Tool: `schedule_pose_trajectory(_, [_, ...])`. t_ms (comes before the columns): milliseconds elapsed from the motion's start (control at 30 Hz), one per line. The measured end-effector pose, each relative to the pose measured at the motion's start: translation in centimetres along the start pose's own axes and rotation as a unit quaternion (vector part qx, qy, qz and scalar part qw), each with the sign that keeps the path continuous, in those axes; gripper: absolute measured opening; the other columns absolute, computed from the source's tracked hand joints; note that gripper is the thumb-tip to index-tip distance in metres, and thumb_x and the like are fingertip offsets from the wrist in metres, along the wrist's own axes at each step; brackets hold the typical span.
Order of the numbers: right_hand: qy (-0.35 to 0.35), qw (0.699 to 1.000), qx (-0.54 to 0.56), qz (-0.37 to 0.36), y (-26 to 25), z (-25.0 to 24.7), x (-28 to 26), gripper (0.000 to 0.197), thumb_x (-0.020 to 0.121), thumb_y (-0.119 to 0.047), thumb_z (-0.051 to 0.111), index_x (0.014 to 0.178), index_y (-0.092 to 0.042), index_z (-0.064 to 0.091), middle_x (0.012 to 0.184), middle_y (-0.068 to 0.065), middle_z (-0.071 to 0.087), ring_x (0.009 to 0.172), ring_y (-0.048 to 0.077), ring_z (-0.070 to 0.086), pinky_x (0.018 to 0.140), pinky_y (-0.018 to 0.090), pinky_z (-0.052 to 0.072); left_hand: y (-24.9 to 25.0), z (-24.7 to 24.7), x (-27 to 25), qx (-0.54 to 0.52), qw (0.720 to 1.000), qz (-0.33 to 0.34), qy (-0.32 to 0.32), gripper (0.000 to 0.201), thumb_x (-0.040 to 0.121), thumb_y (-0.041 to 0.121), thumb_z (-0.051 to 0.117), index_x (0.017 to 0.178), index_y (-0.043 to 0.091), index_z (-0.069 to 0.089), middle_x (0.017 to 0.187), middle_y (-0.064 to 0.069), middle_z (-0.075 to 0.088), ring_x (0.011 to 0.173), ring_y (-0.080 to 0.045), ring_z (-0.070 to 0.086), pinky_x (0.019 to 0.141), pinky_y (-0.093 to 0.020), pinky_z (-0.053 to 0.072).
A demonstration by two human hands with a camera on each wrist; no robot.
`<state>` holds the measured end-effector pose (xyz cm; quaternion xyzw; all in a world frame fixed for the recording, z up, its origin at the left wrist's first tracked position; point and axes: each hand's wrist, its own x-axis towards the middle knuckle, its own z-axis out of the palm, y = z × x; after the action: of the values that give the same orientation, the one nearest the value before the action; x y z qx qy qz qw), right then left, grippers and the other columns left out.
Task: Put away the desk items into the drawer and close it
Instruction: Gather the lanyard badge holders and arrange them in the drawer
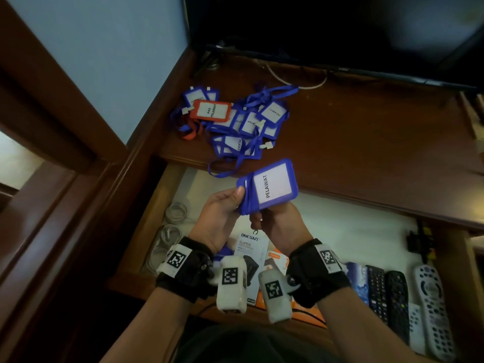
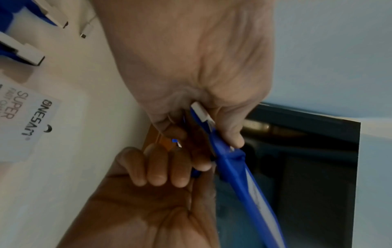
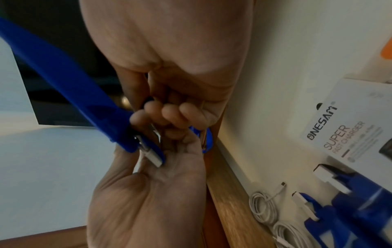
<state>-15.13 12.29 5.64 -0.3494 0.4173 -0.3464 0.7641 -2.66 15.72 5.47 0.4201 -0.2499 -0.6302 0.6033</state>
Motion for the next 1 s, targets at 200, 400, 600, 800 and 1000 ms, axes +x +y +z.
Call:
schedule_pose_trajectory(200, [-0.023, 0.997, -0.029, 0.066, 0.8, 0.5, 1.1, 0.014, 0.074, -0.016, 0.056, 0.065, -0.018, 0.067, 0.060, 0.007, 0.047, 0.052, 0.017, 0.039, 0.052, 0.028, 0.033, 1.2, -1.7, -0.2, -0.006, 0.995, -0.017, 0.094, 0.028, 0.084, 0.016, 0.053, 0.100, 0.000, 0.068, 0.093, -0.009, 0.074, 0.087, -0.018, 0.070, 0.076, -0.027, 0.057])
schedule_pose_trajectory(400, [-0.003, 0.995, -0.042, 0.094, 1.4, -0.8, 2.0, 0.020, 0.095, -0.016, 0.049, 0.082, -0.007, 0.062, 0.059, 0.004, 0.045, 0.049, 0.016, 0.039, 0.051, 0.028, 0.031, 3.2, -7.2, -1.6, 0.256, 0.950, -0.069, 0.167, 0.018, 0.095, 0.013, 0.055, 0.101, 0.002, 0.068, 0.094, -0.013, 0.073, 0.092, -0.027, 0.070, 0.088, -0.044, 0.054])
schedule_pose_trajectory(600, [0.020, 0.992, -0.086, 0.094, 0.1, -0.3, 5.3, 0.020, 0.094, -0.015, 0.051, 0.075, -0.009, 0.058, 0.058, 0.003, 0.044, 0.048, 0.016, 0.036, 0.050, 0.028, 0.028, 3.9, -14.3, -0.5, 0.630, 0.767, -0.117, 0.027, 0.022, 0.091, 0.024, 0.063, 0.085, 0.004, 0.067, 0.092, -0.011, 0.067, 0.086, -0.023, 0.063, 0.080, -0.036, 0.050])
schedule_pose_trajectory(800, [0.083, 0.976, -0.201, 0.011, -3.5, 4.2, 11.6, 0.024, 0.092, -0.010, 0.057, 0.068, -0.011, 0.057, 0.050, 0.000, 0.042, 0.043, 0.012, 0.033, 0.046, 0.024, 0.027, 5.0, -14.7, 2.1, 0.753, 0.604, -0.213, -0.154, 0.026, 0.091, 0.032, 0.056, 0.080, 0.009, 0.061, 0.096, -0.008, 0.062, 0.085, -0.018, 0.057, 0.071, -0.028, 0.042])
schedule_pose_trajectory(1000, [0.076, 0.913, -0.390, -0.088, -5.5, 8.4, 19.0, 0.022, 0.086, -0.011, 0.064, 0.066, -0.016, 0.058, 0.064, 0.002, 0.059, 0.058, 0.008, 0.054, 0.061, 0.024, 0.044, 3.8, -12.9, 3.9, 0.764, 0.515, -0.235, -0.310, 0.039, 0.089, 0.017, 0.058, 0.055, 0.013, 0.039, 0.059, -0.004, 0.043, 0.060, -0.024, 0.051, 0.065, -0.035, 0.048])
